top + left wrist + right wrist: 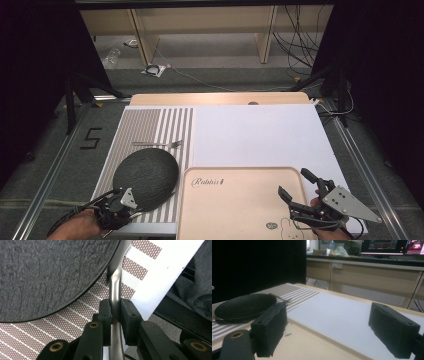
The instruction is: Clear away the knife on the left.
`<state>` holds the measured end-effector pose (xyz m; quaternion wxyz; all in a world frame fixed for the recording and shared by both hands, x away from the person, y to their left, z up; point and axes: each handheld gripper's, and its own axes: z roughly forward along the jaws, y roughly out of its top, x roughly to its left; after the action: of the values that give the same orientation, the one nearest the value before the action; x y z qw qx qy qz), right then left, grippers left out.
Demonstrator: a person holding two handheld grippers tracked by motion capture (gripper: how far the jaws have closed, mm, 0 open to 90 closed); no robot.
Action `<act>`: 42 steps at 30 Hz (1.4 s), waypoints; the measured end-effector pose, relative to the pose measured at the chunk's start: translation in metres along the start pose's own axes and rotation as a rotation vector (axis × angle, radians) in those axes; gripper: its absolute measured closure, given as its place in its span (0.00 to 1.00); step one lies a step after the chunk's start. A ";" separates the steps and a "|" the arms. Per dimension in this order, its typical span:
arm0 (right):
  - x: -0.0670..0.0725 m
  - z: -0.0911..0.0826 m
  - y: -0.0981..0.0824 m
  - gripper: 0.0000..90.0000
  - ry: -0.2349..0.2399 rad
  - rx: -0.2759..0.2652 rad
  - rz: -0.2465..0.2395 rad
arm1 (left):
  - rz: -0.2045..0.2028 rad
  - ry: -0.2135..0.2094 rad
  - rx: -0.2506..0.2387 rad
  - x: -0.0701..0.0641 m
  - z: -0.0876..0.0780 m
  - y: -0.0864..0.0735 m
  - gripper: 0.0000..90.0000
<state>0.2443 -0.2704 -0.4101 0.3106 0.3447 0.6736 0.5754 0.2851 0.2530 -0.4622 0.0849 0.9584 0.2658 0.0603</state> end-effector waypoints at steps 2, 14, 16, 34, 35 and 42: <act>0.000 0.000 0.000 0.18 -0.001 -0.002 0.000 | 0.001 0.004 0.006 -0.001 0.000 0.001 0.88; 0.000 0.000 0.000 0.18 0.001 0.000 0.001 | 0.011 -0.003 0.027 -0.009 -0.004 0.001 0.88; 0.000 0.000 0.000 0.18 0.001 -0.001 -0.001 | 0.017 0.000 0.029 -0.010 -0.005 0.000 0.88; 0.000 0.000 0.000 0.18 0.003 -0.003 -0.002 | -0.001 0.001 0.008 -0.020 -0.022 -0.002 0.88; 0.000 0.000 0.000 0.18 0.002 -0.001 -0.001 | -0.008 -0.002 -0.001 -0.021 -0.023 -0.002 0.88; 0.001 0.000 0.000 0.18 0.006 0.003 0.000 | -0.049 -0.006 -0.077 -0.023 -0.033 0.005 0.88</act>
<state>0.2438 -0.2698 -0.4102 0.3081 0.3435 0.6753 0.5753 0.2630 0.2415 -0.4311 0.1241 0.9478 0.2863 0.0654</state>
